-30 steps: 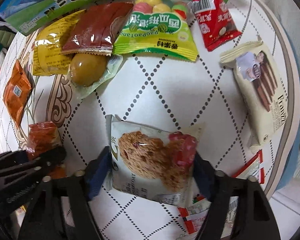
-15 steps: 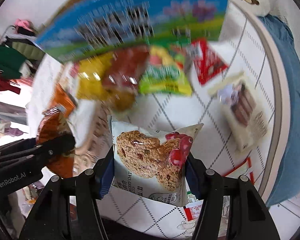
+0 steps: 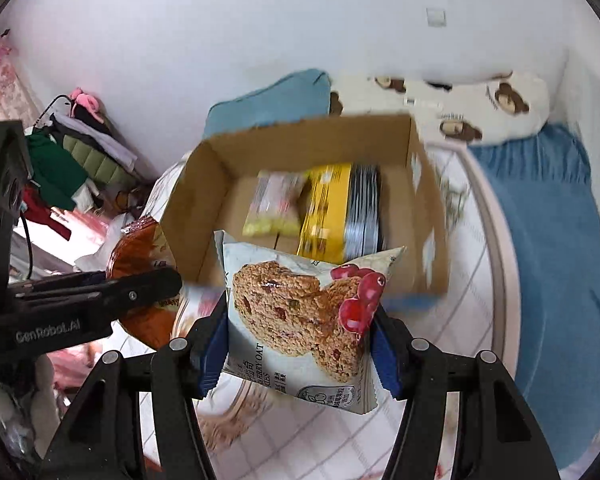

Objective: Organize snacks
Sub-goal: 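Lower both packets into the cardboard box and open both tools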

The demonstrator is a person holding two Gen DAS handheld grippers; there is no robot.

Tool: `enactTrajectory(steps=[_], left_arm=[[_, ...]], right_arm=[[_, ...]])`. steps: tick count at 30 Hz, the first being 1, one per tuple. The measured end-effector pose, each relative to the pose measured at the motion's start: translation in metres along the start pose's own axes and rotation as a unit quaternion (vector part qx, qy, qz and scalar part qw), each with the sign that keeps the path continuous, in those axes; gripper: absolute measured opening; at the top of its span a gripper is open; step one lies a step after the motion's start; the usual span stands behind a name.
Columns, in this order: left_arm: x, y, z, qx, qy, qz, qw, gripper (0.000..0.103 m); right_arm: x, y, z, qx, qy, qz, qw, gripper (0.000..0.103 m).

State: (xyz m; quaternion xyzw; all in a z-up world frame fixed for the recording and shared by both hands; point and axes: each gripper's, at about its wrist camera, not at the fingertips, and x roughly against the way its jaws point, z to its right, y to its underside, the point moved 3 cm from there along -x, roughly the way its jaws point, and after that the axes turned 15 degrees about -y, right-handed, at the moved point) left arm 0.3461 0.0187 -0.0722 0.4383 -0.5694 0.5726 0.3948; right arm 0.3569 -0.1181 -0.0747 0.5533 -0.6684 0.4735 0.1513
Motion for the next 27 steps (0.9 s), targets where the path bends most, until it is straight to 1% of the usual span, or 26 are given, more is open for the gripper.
enactTrajectory(steps=[2, 3, 5, 6, 9, 12, 15, 19, 20, 22, 23, 24, 25, 26, 27], left_arm=[[-0.014, -0.019, -0.001, -0.007, -0.011, -0.011, 0.9999, 0.043], [-0.026, -0.03, -0.002, -0.007, -0.016, -0.021, 0.9996, 0.043], [-0.05, -0.041, -0.001, -0.009, -0.023, -0.044, 0.9987, 0.043], [-0.059, -0.044, -0.001, -0.006, -0.024, -0.052, 0.9983, 0.043], [-0.097, -0.054, 0.001, -0.012, -0.033, -0.094, 0.995, 0.043], [-0.121, -0.049, 0.0, -0.013, -0.032, -0.129, 0.9911, 0.043], [-0.142, -0.041, 0.001, -0.016, -0.029, -0.156, 0.9871, 0.043], [-0.156, -0.035, 0.003, -0.02, -0.025, -0.175, 0.9841, 0.043], [-0.158, -0.034, 0.004, -0.022, -0.024, -0.179, 0.9832, 0.043], [-0.162, -0.033, 0.005, -0.025, -0.02, -0.191, 0.9811, 0.044], [-0.164, -0.032, 0.005, -0.026, -0.023, -0.195, 0.9802, 0.045], [-0.165, -0.032, 0.004, -0.024, -0.024, -0.196, 0.98, 0.05], [-0.165, -0.033, 0.002, -0.02, -0.021, -0.192, 0.9809, 0.053], [-0.164, -0.033, 0.001, -0.016, -0.019, -0.189, 0.9817, 0.063], [-0.163, -0.034, -0.001, -0.015, -0.02, -0.186, 0.9822, 0.078]], right_arm=[[-0.015, -0.017, 0.008, 0.001, 0.007, -0.007, 1.0, 0.064], [-0.026, -0.026, 0.013, 0.004, 0.012, -0.017, 1.0, 0.064], [-0.043, -0.037, 0.024, -0.001, 0.018, -0.035, 0.999, 0.064], [-0.059, -0.039, 0.03, -0.002, 0.018, -0.049, 0.999, 0.064], [-0.09, -0.044, 0.045, -0.014, 0.017, -0.084, 0.996, 0.064], [-0.115, -0.036, 0.056, -0.022, 0.014, -0.121, 0.992, 0.064], [-0.129, -0.03, 0.061, -0.026, 0.009, -0.142, 0.99, 0.064], [-0.142, -0.024, 0.064, -0.027, 0.003, -0.162, 0.986, 0.064], [-0.145, -0.023, 0.065, -0.031, 0.0, -0.17, 0.985, 0.065], [-0.151, -0.02, 0.07, -0.046, -0.006, -0.186, 0.981, 0.072], [-0.153, -0.019, 0.072, -0.052, -0.003, -0.195, 0.979, 0.085], [-0.154, -0.017, 0.075, -0.059, -0.001, -0.2, 0.978, 0.098], [-0.154, -0.017, 0.076, -0.064, -0.002, -0.201, 0.977, 0.099], [-0.154, -0.017, 0.078, -0.067, -0.002, -0.203, 0.977, 0.099], [-0.154, -0.017, 0.078, -0.068, -0.004, -0.205, 0.976, 0.099]])
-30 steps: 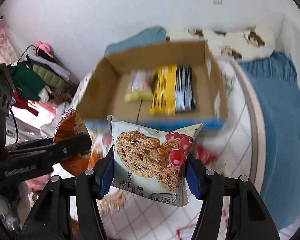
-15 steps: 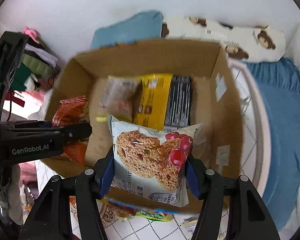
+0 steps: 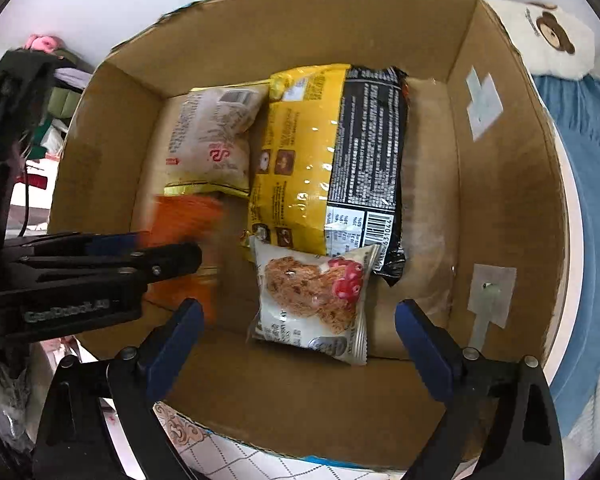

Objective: Organize snacks
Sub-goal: 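Lower both packets into the cardboard box and open both tools, then move both tools back over the remaining snacks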

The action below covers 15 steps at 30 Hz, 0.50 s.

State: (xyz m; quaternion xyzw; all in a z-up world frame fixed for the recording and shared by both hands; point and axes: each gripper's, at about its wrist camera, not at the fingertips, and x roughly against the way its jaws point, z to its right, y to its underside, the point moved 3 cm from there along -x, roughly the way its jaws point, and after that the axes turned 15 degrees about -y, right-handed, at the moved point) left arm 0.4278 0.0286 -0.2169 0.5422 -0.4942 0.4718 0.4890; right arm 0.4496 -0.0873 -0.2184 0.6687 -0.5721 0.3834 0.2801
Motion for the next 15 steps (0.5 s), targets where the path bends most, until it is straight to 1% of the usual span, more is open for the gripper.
enactTrajectory(steps=[2, 9, 12, 15], left_arm=[[0.003, -0.001, -0.004, 0.003, -0.003, 0.006, 1.0, 0.089], [0.015, -0.001, -0.012, 0.018, -0.008, 0.025, 0.9995, 0.089], [0.023, 0.007, -0.013, 0.021, -0.02, 0.044, 0.9986, 0.089], [0.031, 0.015, -0.015, 0.029, -0.025, 0.063, 0.9973, 0.089]], right_arm=[[0.001, 0.0, -0.001, 0.001, 0.005, 0.001, 1.0, 0.099], [0.013, 0.0, -0.006, 0.003, 0.024, 0.02, 1.0, 0.099], [0.02, 0.003, -0.008, 0.004, 0.035, 0.032, 0.999, 0.099], [0.029, 0.007, -0.01, 0.008, 0.043, 0.047, 0.998, 0.099]])
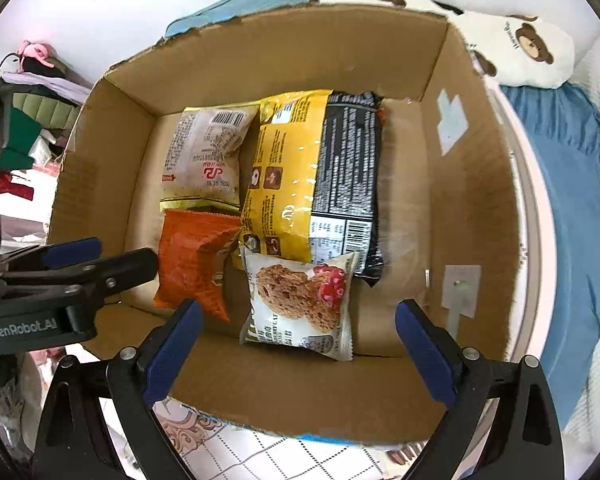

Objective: Organize snacks
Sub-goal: 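Move both tools back over the remaining snacks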

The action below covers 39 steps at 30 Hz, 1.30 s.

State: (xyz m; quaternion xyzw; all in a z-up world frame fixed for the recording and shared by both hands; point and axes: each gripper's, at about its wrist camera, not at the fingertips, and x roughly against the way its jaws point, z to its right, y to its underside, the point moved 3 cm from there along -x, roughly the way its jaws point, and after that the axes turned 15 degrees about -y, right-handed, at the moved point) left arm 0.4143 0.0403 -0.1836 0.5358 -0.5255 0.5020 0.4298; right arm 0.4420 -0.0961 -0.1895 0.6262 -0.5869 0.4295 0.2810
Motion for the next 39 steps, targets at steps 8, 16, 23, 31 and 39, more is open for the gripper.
enactTrajectory(steps=[8, 16, 23, 31, 39], left_arm=[[0.038, 0.024, -0.023, 0.035, -0.018, 0.083, 0.9958, 0.089], [0.069, 0.057, -0.033, 0.04, -0.044, 0.159, 0.9856, 0.089], [0.099, 0.089, -0.038, 0.041, -0.061, 0.217, 0.9734, 0.089], [0.125, 0.124, -0.042, 0.056, -0.045, 0.251, 0.9654, 0.089], [0.085, 0.148, -0.044, 0.051, -0.062, 0.208, 0.9748, 0.089]], right_arm=[[0.033, 0.017, -0.006, 0.006, 0.02, 0.06, 0.998, 0.099], [0.069, 0.044, -0.021, 0.024, 0.028, 0.118, 0.992, 0.099], [0.103, 0.069, -0.041, 0.039, 0.027, 0.17, 0.984, 0.099], [0.142, 0.103, -0.06, 0.032, -0.002, 0.221, 0.975, 0.099], [0.106, 0.136, -0.022, -0.053, -0.044, 0.19, 0.979, 0.099]])
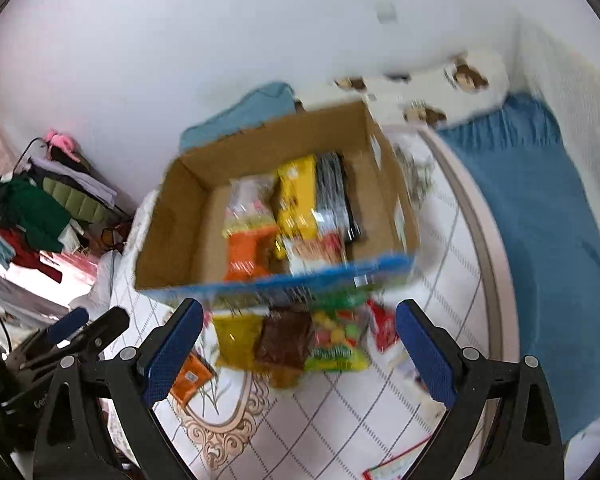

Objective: Organize snacks
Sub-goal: 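Move both tools back over the remaining snacks, then grasp the yellow packet with left tool while right tool grasps the watermelon candy bag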

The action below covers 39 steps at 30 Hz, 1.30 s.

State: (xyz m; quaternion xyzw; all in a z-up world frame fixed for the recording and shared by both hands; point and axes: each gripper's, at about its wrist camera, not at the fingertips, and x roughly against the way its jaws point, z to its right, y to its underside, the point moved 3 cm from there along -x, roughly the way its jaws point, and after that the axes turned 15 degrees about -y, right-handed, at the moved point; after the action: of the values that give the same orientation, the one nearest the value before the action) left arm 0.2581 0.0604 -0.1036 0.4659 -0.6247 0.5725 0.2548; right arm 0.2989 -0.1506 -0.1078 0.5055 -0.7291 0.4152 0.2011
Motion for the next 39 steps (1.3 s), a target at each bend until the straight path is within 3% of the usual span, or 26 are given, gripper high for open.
enactTrajectory(steps=[4, 7, 15, 19, 21, 22, 29, 34, 39], left_arm=[[-0.047, 0.02, 0.01, -0.022, -0.009, -0.064, 0.9976, 0.089], [-0.083, 0.03, 0.024, -0.053, -0.01, -0.102, 0.9933, 0.089], [-0.141, 0.036, 0.059, -0.099, -0.003, -0.149, 0.9839, 0.089], [-0.151, 0.039, 0.075, -0.123, -0.009, -0.141, 0.9823, 0.08], [-0.154, 0.045, 0.08, -0.127, -0.002, -0.148, 0.9808, 0.053], [-0.155, 0.048, 0.08, -0.126, 0.005, -0.154, 0.98, 0.048], [-0.142, 0.08, 0.057, -0.101, 0.031, -0.17, 0.9798, 0.046], [-0.13, 0.129, 0.03, -0.087, 0.055, -0.211, 0.972, 0.046], [-0.131, 0.153, 0.021, -0.073, 0.064, -0.234, 0.9673, 0.048]], right_arm=[[-0.041, 0.025, 0.032, -0.037, -0.001, -0.036, 0.999, 0.098], [-0.073, 0.037, 0.047, -0.049, 0.002, -0.063, 0.997, 0.082], [-0.133, 0.042, 0.061, -0.041, 0.035, -0.089, 0.995, 0.079], [-0.156, 0.042, 0.07, -0.045, 0.052, -0.107, 0.992, 0.061], [-0.16, 0.046, 0.072, -0.038, 0.058, -0.113, 0.991, 0.055], [-0.16, 0.049, 0.072, -0.035, 0.056, -0.115, 0.991, 0.055], [-0.151, 0.09, 0.066, -0.014, 0.054, -0.164, 0.985, 0.054], [-0.142, 0.137, 0.06, 0.0, 0.05, -0.208, 0.977, 0.054], [-0.141, 0.172, 0.057, 0.007, 0.055, -0.23, 0.972, 0.054]])
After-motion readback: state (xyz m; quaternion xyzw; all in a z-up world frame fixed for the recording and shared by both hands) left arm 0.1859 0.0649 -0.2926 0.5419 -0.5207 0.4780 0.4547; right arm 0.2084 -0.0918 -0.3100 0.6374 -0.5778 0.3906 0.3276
